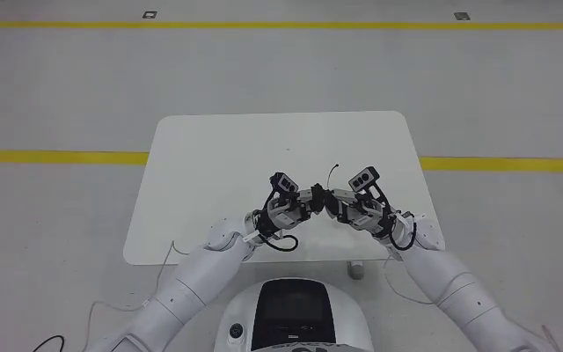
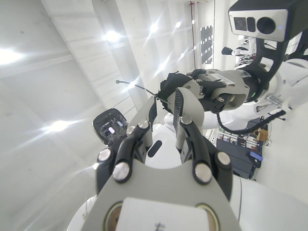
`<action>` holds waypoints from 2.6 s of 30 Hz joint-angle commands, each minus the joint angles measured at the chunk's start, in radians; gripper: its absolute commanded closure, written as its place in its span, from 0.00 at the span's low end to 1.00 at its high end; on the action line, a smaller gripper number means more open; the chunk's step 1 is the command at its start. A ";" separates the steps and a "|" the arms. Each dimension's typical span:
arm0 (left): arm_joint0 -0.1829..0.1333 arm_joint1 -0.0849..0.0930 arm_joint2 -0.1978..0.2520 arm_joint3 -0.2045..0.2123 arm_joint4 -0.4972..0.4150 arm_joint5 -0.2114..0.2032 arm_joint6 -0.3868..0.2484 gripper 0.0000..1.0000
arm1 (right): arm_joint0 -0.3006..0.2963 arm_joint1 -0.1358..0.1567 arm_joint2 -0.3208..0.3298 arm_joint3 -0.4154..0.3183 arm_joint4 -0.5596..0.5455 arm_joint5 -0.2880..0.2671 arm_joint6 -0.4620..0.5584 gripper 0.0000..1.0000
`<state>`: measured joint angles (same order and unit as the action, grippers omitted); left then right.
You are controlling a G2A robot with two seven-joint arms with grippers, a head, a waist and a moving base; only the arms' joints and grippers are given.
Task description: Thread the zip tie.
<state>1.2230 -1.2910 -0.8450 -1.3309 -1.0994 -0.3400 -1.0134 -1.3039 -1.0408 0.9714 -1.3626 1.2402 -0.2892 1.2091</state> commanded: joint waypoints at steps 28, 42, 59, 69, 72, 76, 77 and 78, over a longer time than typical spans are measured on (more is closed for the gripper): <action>0.000 0.000 0.000 0.000 0.000 0.000 0.000 1.00 | -0.031 -0.038 0.074 -0.008 -0.052 -0.016 0.037 0.78; 0.000 0.000 0.000 0.000 0.000 0.000 0.000 1.00 | -0.046 -0.054 0.103 -0.011 -0.065 -0.002 0.035 0.84; 0.000 0.000 0.000 0.000 0.000 0.000 0.000 1.00 | -0.061 -0.070 0.131 -0.013 -0.088 0.021 0.030 0.94; 0.000 0.000 0.000 0.000 0.000 0.000 0.000 1.00 | -0.070 -0.078 0.146 -0.013 -0.102 0.033 0.033 1.00; 0.000 0.000 0.000 0.000 0.000 0.000 0.000 1.00 | -0.072 -0.080 0.150 -0.011 -0.108 0.039 0.032 1.00; 0.000 0.000 0.000 0.000 0.000 0.000 0.000 1.00 | -0.075 -0.083 0.157 -0.007 -0.114 0.044 0.032 1.00; 0.000 0.000 0.000 0.000 0.000 0.000 0.000 1.00 | -0.076 -0.083 0.159 -0.006 -0.115 0.045 0.032 1.00; 0.000 0.000 0.000 0.000 0.000 0.000 0.000 1.00 | -0.076 -0.084 0.161 -0.005 -0.117 0.046 0.031 1.00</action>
<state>1.2230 -1.2910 -0.8450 -1.3309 -1.0994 -0.3400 -1.0134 -1.3795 -1.1241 1.1305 -1.3690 1.1249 -0.2440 1.2409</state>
